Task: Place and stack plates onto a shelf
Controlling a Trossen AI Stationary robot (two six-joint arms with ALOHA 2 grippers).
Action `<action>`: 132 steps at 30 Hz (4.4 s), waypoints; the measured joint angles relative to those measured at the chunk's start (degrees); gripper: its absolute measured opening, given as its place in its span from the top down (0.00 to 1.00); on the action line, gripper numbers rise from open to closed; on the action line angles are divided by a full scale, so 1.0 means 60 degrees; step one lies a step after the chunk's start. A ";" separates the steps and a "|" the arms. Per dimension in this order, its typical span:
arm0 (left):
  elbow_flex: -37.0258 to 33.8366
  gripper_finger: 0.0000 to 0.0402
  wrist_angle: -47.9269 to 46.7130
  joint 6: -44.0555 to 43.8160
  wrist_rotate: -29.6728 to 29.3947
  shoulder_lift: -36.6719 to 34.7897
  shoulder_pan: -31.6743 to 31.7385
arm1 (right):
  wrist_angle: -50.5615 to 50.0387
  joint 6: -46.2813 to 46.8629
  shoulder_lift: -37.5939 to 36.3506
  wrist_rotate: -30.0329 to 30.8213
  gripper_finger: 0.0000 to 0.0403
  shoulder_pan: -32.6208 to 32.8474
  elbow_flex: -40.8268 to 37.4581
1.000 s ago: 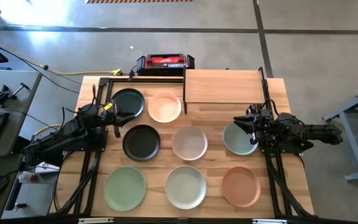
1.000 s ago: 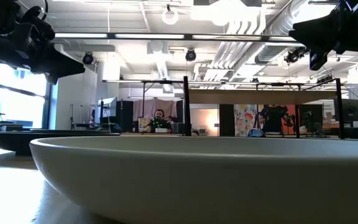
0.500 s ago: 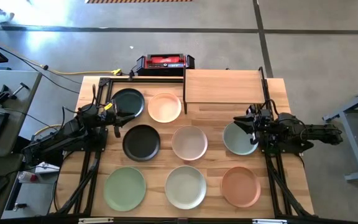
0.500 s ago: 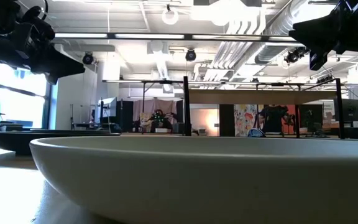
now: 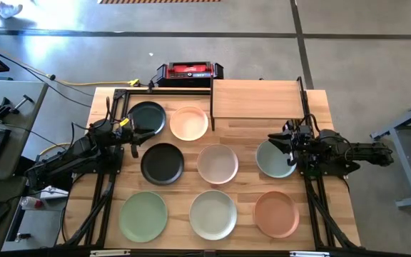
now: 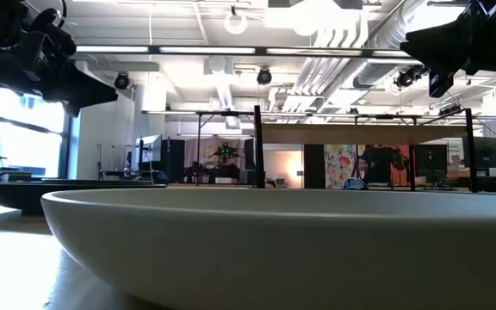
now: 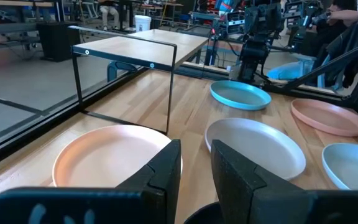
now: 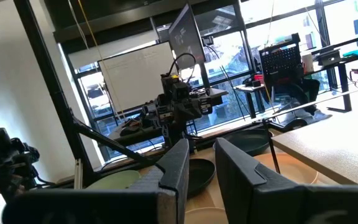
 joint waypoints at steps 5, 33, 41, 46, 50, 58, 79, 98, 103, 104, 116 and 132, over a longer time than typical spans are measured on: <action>0.0000 0.80 0.0035 -0.0236 -0.0680 0.0001 0.0003 | -0.0001 0.0000 -0.0001 0.0003 0.84 0.0001 0.0000; 0.0000 0.80 0.0671 -0.3787 -0.1426 0.0001 0.0011 | 0.0029 0.0359 -0.0002 0.0000 0.84 0.0002 0.0000; 0.0000 0.80 0.2394 -0.5411 -0.1902 -0.0003 0.0011 | 0.0521 0.0749 0.0002 0.0033 0.84 0.0002 0.0000; 0.0000 0.80 0.2794 -0.5504 -0.1969 0.0001 0.0011 | 0.0909 0.0756 -0.0002 0.0033 0.84 0.0000 0.0000; 0.0000 0.80 0.2767 -0.5979 -0.1968 0.0001 0.0011 | 0.1120 0.0713 -0.0002 0.0033 0.84 -0.0002 0.0000; 0.0075 0.80 0.3875 -0.6676 -0.2001 0.0024 0.0011 | 0.2161 0.0266 0.0000 0.0099 0.84 0.0002 0.0000; 0.3904 0.80 0.3081 -0.5325 -0.1119 0.3660 0.0011 | -0.6103 0.0007 0.3049 0.1038 0.84 -0.0002 0.6245; 0.4790 0.80 0.1048 -0.3916 -0.0682 0.4693 0.0007 | -1.0348 0.3251 0.7335 0.0385 0.66 0.0002 0.8732; 0.4790 0.80 0.0354 -0.3916 -0.0682 0.4697 0.0007 | -1.0814 0.4268 0.8425 -0.0068 0.66 0.0002 0.8732; 0.4790 0.80 0.0282 -0.3916 -0.0682 0.4697 0.0007 | -1.0868 0.4413 0.8650 -0.0069 0.66 0.0002 0.8732; 0.4790 0.80 -0.0092 -0.3916 -0.0686 0.4693 0.0007 | -1.1418 0.5747 1.1302 -0.0287 0.66 0.0020 0.8728; 0.4790 0.80 -0.0085 -0.3916 -0.0690 0.4693 0.0009 | -1.1420 0.6794 1.3892 -0.0492 0.66 0.0773 0.8728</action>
